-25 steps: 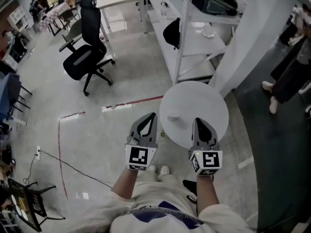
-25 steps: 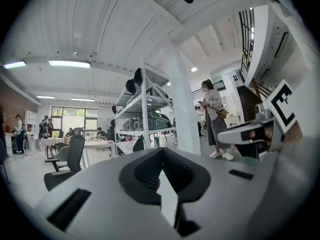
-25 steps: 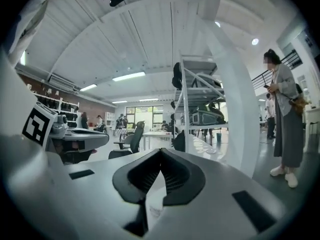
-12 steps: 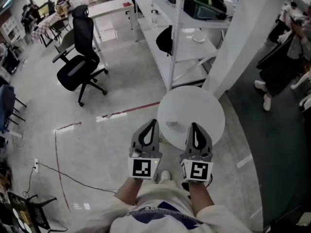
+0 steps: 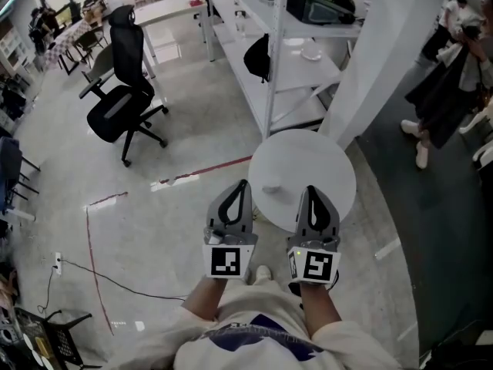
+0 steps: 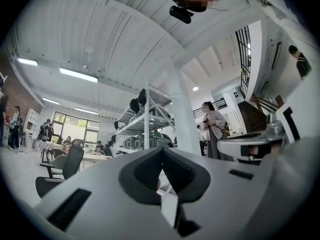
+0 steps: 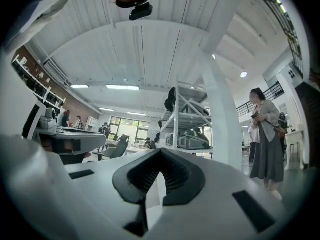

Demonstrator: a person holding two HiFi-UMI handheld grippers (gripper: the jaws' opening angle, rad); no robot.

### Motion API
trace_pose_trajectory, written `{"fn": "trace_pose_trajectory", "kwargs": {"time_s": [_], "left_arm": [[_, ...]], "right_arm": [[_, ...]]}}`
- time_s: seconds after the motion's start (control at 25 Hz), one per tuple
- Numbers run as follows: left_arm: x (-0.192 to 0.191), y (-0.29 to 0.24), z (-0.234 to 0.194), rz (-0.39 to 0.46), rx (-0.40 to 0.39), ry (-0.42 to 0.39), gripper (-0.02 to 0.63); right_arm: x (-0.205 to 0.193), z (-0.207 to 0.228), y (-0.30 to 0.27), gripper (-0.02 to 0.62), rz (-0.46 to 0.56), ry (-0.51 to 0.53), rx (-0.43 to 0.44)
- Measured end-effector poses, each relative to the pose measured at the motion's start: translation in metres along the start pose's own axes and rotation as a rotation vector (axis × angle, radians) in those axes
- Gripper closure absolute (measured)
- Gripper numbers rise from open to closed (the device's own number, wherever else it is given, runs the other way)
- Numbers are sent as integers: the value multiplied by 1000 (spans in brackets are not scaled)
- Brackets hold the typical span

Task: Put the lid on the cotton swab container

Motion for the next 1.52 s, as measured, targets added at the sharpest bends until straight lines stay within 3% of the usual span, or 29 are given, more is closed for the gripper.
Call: {"fn": "trace_pose_trajectory", "kwargs": {"time_s": [1.52], "left_arm": [[6,22,-5,32,16,-10,607]], "right_arm": [[19,-25,7,589,18,113,43]]}}
Point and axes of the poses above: the fingertips, and each gripper's own axes: y backward along the fingers, z to its right, x out of its top, the point moved 8 cm from there along y, backward along the fingers
